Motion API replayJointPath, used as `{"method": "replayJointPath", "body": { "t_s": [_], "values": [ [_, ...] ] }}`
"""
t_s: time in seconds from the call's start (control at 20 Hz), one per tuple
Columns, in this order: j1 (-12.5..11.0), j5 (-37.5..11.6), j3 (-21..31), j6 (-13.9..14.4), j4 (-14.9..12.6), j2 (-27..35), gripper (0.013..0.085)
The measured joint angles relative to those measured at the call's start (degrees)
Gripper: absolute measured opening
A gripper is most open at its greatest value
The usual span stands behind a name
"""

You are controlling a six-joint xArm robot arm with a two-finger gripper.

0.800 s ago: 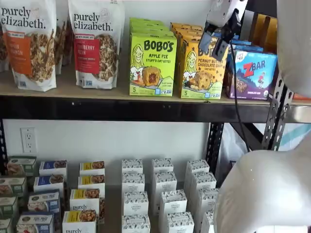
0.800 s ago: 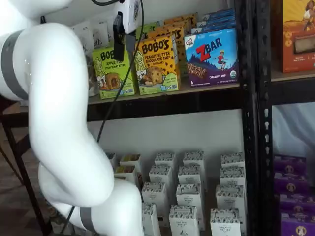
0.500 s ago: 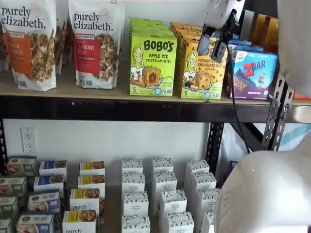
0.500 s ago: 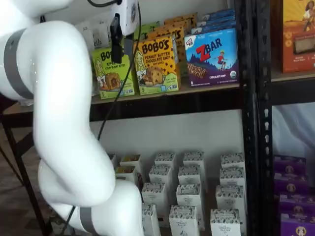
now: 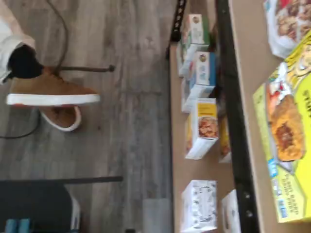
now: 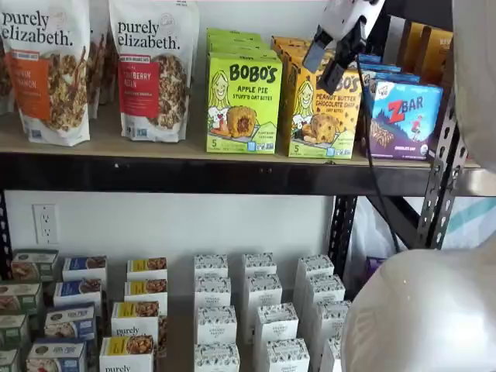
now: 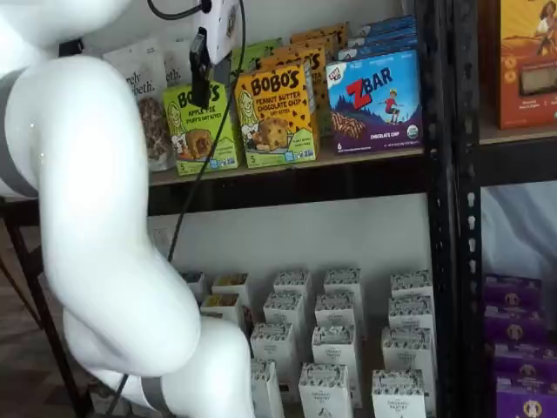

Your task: Pick up the orange box on the top shelf, the fifth box from the left

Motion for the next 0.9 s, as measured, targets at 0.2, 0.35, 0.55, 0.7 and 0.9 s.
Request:
{"method": "replayJointPath", "body": {
  "t_s": [0.2,0.35,0.55,0.7,0.9],
  "values": [
    [-0.25,-6.76,2.46,-0.33,1.42,-1.53,0.0850],
    [-0.24,-11.42,3.49,-0.58,1.70,-1.89,0.0850],
    [0.35,-17.26,4.29,-0.96,0.46,-1.56,0.0850],
    [0.44,-19.80,4.04,-1.46,-0.26,-0.50,0.0850],
    [0.01,-20.20,1.99,-2.35,-1.62,1.91,0.0850]
  ]
}}
